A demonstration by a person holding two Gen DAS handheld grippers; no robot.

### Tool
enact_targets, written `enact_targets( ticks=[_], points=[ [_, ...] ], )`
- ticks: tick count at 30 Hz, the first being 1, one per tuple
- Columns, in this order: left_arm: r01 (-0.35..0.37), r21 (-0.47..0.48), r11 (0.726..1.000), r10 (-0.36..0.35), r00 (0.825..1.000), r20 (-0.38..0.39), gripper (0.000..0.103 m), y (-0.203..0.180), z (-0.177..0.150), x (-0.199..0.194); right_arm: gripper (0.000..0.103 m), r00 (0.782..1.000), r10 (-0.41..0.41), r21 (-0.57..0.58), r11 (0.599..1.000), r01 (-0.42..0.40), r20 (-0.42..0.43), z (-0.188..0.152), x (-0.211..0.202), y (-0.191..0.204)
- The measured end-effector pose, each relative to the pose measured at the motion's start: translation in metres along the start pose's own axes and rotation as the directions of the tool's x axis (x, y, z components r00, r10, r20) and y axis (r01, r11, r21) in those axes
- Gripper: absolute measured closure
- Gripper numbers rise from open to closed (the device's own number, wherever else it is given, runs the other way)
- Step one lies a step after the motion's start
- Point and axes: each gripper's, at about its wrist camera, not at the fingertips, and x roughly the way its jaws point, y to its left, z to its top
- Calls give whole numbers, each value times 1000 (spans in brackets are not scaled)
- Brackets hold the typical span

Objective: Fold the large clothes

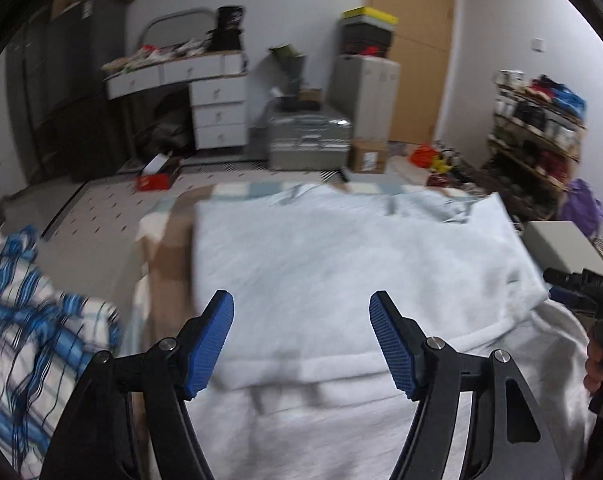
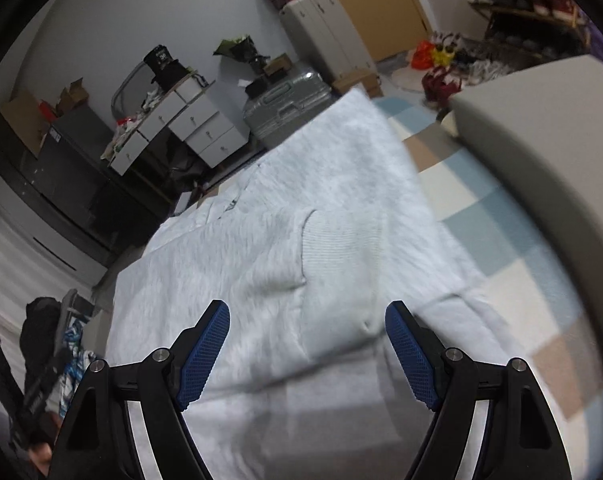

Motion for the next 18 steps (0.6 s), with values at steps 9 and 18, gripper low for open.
enact_targets(
  ticks=[9,18],
  points=[
    [-69,-75,995,64,995,-76,37,9,-36,29,81,999,-33,-57,998,32,-13,8,27,7],
    [-58,-64,996,50,992,-115,32,-6,-42,34,90,993,-11,-61,998,19,119,13,12,-10]
  ],
)
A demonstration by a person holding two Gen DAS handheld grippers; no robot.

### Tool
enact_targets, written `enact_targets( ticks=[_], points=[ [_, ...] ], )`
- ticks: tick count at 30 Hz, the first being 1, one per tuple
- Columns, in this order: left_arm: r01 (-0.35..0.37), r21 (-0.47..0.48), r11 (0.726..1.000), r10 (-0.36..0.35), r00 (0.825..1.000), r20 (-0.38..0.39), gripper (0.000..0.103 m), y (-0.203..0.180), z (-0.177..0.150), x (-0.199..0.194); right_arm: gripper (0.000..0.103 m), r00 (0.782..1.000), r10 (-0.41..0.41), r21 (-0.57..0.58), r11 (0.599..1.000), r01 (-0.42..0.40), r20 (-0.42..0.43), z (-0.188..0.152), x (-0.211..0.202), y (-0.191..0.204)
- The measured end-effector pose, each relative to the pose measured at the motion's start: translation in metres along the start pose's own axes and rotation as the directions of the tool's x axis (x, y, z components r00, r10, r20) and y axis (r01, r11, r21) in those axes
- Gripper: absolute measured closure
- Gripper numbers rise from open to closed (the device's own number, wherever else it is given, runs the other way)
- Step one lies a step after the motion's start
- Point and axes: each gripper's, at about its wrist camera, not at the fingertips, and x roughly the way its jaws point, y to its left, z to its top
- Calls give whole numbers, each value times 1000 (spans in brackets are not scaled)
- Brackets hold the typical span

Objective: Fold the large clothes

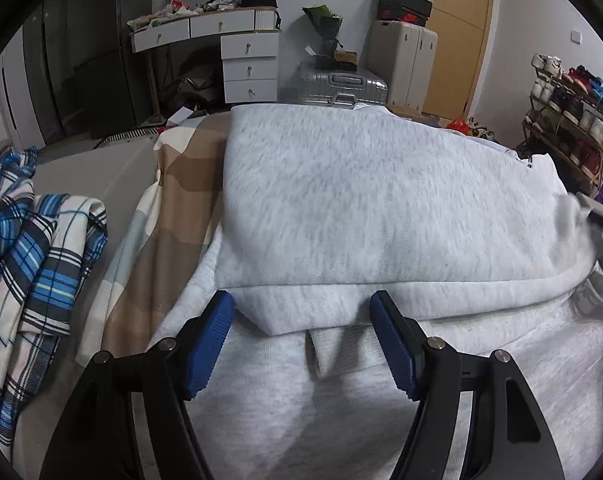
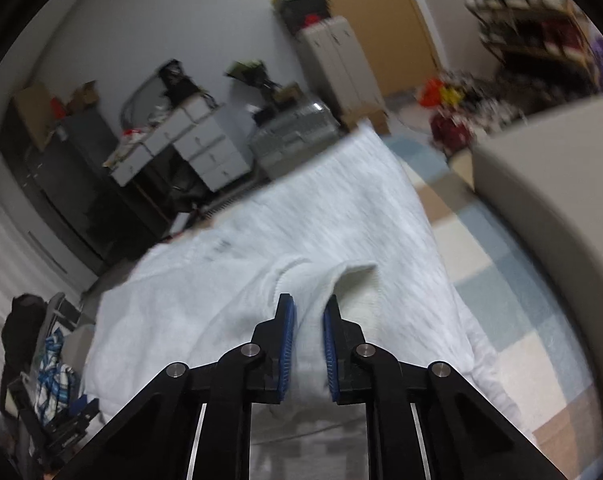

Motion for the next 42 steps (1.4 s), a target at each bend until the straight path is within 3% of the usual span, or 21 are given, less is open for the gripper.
enact_targets(
  ticks=[5,6,7,9,10,15,18,20,22,23,25,28,30,35,39,42],
  points=[
    [60,-98,993,-65,997,-43,27,19,-1,6,88,998,20,75,997,-16,-53,-9,17,-19],
    [68,-107,992,-73,996,-43,27,19,-2,6,84,999,25,73,997,-21,-47,-8,13,-18],
    [69,-108,992,-74,996,-41,27,18,-2,5,70,998,34,78,996,-31,-44,-8,11,-18],
    [62,-102,993,-66,997,-42,27,16,-4,4,56,994,102,97,991,-97,-47,-11,11,-19],
    [58,-99,993,-62,997,-43,27,14,-4,3,53,993,112,99,989,-107,-44,-11,10,-19],
    [60,-100,993,-64,997,-46,27,17,-5,5,55,997,58,47,997,-56,-47,-18,14,-10],
    [60,-100,993,-65,997,-46,27,18,-3,7,87,999,28,-9,1000,-29,-38,-20,15,1],
    [62,-102,993,-66,997,-46,26,18,-3,7,91,997,73,-40,997,-72,28,-18,1,8],
    [65,-104,992,-70,997,-45,26,20,-3,8,93,977,143,-75,988,-133,160,-15,-25,12],
    [68,-105,992,-73,996,-45,26,21,-2,9,93,966,132,-76,990,-118,224,-13,-37,11],
    [84,-106,991,-89,995,-43,22,21,-2,9,93,972,77,-28,997,-72,221,-9,-36,1],
    [80,-104,991,-85,995,-46,22,21,-1,10,93,998,-29,48,998,27,51,-15,0,-13],
    [79,-106,991,-84,995,-47,22,22,-1,10,91,999,-54,69,996,54,-1,-18,13,-16],
    [82,-108,991,-87,995,-46,22,22,-1,10,86,998,-62,54,997,61,18,-18,7,-11],
    [85,-110,990,-90,995,-42,22,23,-1,9,83,1000,-12,107,994,12,1,-17,10,-23],
    [89,-109,990,-94,995,-34,22,23,-2,8,73,999,38,137,990,-38,1,-17,5,-28]
  ],
)
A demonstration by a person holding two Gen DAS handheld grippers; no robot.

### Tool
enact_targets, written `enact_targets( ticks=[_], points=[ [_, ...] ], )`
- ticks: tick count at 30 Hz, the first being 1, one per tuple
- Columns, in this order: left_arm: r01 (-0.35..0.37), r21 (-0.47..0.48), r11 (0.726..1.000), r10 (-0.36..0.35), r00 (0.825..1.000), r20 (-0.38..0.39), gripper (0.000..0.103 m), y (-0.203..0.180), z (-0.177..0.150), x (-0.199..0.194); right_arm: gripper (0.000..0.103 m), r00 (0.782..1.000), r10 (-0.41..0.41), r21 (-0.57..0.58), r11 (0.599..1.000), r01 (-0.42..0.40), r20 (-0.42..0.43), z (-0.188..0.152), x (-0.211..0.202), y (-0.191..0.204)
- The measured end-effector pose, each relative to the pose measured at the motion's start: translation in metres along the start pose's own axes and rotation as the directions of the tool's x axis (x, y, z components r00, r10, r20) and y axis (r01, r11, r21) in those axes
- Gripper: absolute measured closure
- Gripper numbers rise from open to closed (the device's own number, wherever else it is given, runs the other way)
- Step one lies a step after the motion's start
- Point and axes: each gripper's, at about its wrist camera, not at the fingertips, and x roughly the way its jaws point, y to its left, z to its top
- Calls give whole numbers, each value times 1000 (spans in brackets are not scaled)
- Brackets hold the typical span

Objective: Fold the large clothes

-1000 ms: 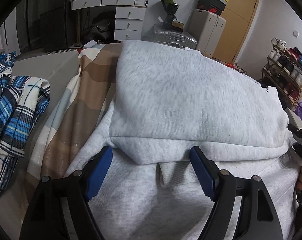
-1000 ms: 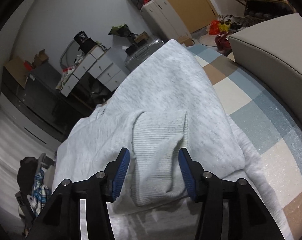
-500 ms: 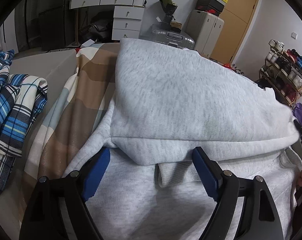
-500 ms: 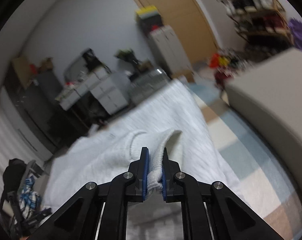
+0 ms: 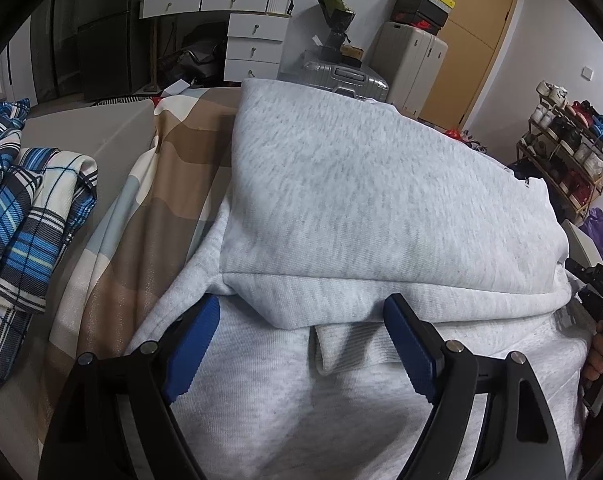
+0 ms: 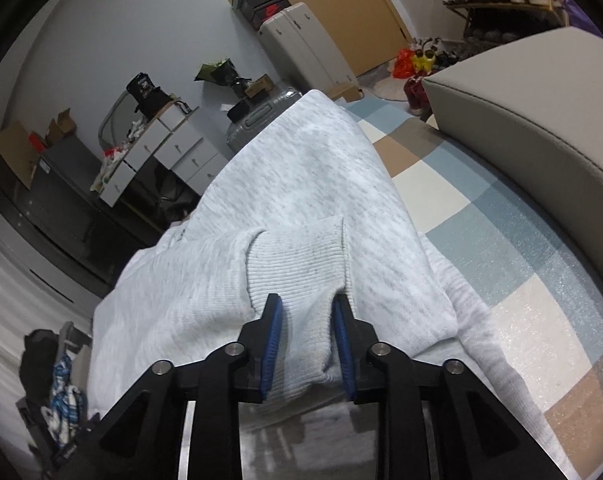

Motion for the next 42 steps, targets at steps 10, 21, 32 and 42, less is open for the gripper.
enact_targets(
  ticks=[10,21,32,42],
  points=[
    [7,5,1000,-7,1000,0,22,-1,-1,1,97,993,117,3,993,-117,30,8,12,8],
    [10,-2,1000,-10,1000,0,22,1,-1,2,100,991,-107,38,994,104,86,12,3,-7],
    [96,186,978,-124,982,146,22,-63,17,-56,79,996,54,158,985,-64,64,13,-4,-22],
    [242,494,835,-319,944,78,22,-216,75,-7,64,982,113,141,981,-134,151,16,-27,-22]
  ],
)
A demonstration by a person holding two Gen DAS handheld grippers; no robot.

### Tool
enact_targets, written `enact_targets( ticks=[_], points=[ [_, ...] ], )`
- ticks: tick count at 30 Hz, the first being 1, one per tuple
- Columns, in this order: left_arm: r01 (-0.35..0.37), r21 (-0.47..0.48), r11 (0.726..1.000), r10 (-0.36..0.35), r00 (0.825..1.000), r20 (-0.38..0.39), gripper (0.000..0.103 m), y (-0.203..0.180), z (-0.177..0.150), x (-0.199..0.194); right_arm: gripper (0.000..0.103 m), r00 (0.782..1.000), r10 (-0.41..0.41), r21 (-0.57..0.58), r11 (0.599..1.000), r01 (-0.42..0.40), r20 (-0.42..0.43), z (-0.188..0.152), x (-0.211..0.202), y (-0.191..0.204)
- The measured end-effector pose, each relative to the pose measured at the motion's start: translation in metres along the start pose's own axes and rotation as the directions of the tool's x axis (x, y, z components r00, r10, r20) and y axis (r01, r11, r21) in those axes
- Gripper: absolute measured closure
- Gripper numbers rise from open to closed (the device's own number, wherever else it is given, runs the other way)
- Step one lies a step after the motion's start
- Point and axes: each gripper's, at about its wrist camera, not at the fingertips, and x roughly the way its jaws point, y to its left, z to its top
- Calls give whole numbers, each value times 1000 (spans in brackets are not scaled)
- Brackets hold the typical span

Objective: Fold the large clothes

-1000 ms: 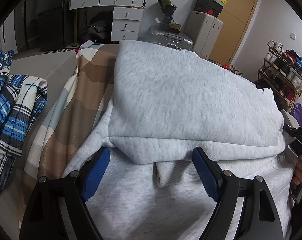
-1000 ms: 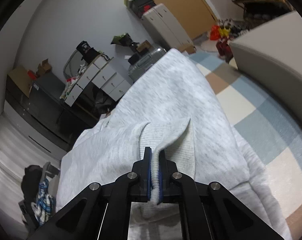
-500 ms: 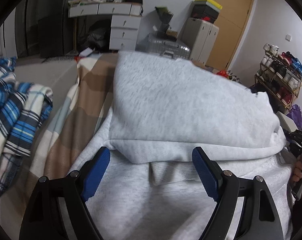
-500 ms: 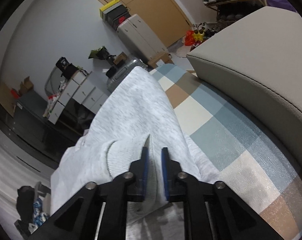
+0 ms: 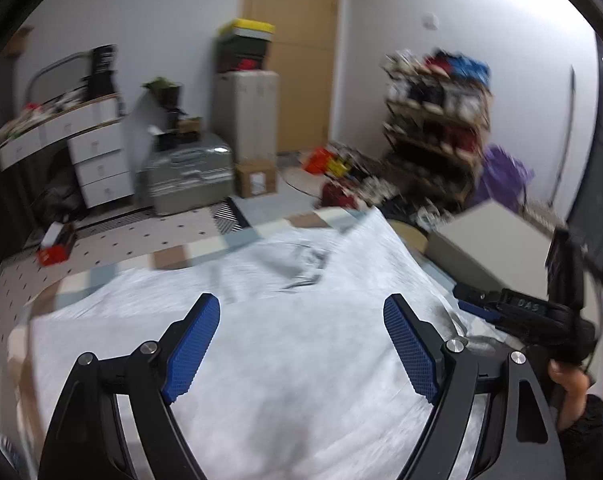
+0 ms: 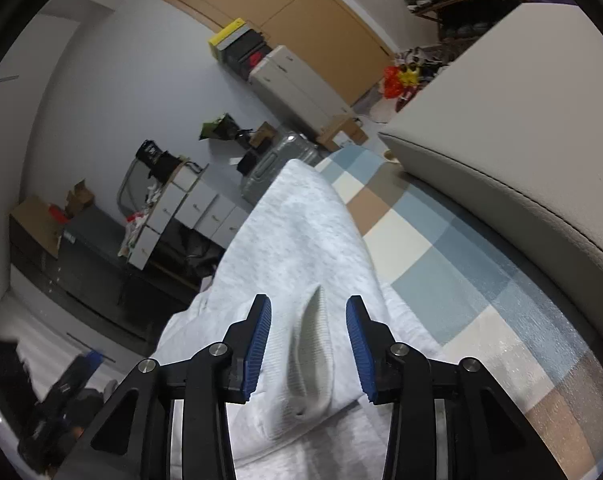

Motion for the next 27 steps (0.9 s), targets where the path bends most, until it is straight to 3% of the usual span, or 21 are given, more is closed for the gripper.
enact_targets(
  ticks=[4,8,12,14,17,18,20,23,25,27],
  points=[
    [-23,121,992,34,996,-83,22,-28,-21,62,63,995,38,-39,998,-41,-91,-6,16,9],
    [-2,99,995,18,987,-159,22,-17,-41,86,65,984,-19,-98,995,1,-177,-17,35,17],
    [32,45,998,-24,986,-165,21,-8,-47,90,93,984,-46,-165,986,17,-173,-22,37,25],
    [27,58,998,-17,987,-163,20,-14,-47,86,94,988,-9,-187,982,-20,-152,-23,30,32],
    [42,60,997,-31,986,-165,14,-18,-43,87,96,985,157,-205,964,-168,-71,-21,8,46],
    [50,56,997,-40,986,-163,13,-16,-41,89,97,987,152,-224,961,-159,-50,-21,3,48],
    [50,51,997,-41,985,-168,13,-16,-41,93,97,997,44,-240,969,-56,-56,-23,10,46],
    [27,83,996,-12,984,-179,11,-21,-43,96,95,985,-115,-183,979,90,-130,-26,36,27],
    [21,120,993,3,981,-194,2,-29,-44,99,93,980,-102,-126,989,81,-169,-25,42,16],
    [6,145,989,24,979,-201,2,-30,-45,99,92,984,-93,-135,988,73,-151,-23,38,19]
  ],
)
